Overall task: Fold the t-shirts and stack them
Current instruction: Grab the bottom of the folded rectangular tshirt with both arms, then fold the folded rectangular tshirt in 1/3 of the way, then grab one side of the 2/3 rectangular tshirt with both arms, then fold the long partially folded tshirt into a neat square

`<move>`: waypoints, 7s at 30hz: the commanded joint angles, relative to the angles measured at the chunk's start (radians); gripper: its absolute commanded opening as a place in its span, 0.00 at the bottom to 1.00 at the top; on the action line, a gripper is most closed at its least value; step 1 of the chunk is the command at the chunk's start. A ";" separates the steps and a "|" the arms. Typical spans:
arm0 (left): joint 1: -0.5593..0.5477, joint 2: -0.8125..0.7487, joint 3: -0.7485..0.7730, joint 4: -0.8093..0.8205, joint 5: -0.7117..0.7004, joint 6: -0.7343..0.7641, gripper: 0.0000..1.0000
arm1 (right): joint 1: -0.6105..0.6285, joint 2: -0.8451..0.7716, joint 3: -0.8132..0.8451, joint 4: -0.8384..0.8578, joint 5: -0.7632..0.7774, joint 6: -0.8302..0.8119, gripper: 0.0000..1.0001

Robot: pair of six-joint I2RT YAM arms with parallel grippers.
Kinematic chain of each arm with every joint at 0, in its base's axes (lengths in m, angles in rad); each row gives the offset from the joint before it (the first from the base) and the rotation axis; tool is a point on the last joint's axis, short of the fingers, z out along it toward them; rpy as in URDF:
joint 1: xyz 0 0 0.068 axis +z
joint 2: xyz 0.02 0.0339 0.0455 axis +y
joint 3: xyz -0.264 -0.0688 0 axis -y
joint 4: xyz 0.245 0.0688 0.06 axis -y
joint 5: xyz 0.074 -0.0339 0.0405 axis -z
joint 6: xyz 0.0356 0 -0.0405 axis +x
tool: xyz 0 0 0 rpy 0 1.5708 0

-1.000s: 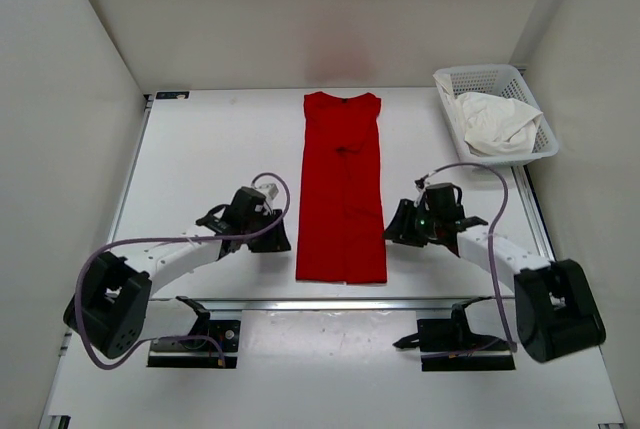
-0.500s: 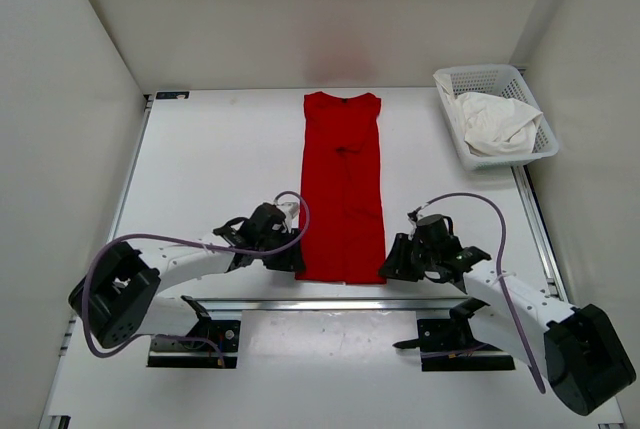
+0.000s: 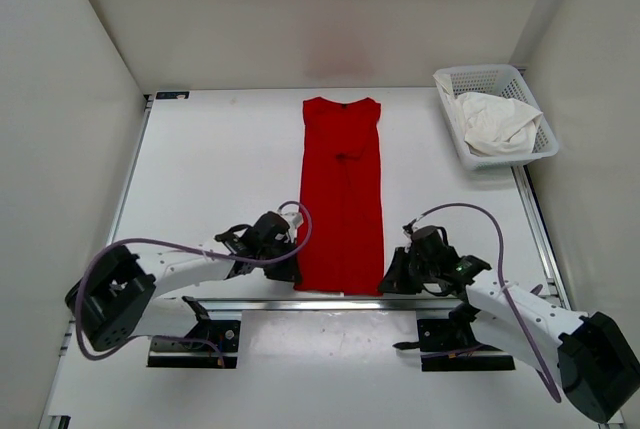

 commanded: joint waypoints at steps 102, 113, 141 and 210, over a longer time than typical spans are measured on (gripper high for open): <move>0.342 0.139 0.075 0.350 0.009 -0.116 0.42 | -0.066 1.196 1.259 0.175 -0.116 -0.415 0.00; 0.354 0.100 0.013 0.335 0.012 -0.107 0.42 | -0.049 1.467 1.578 0.082 -0.102 -0.408 0.00; 0.376 0.274 0.083 0.370 -0.098 -0.121 0.46 | -0.233 0.538 0.405 0.419 -0.036 -0.228 0.33; 0.488 0.662 0.991 -0.035 -0.218 -0.047 0.01 | -0.444 1.193 1.328 0.117 -0.203 -0.320 0.00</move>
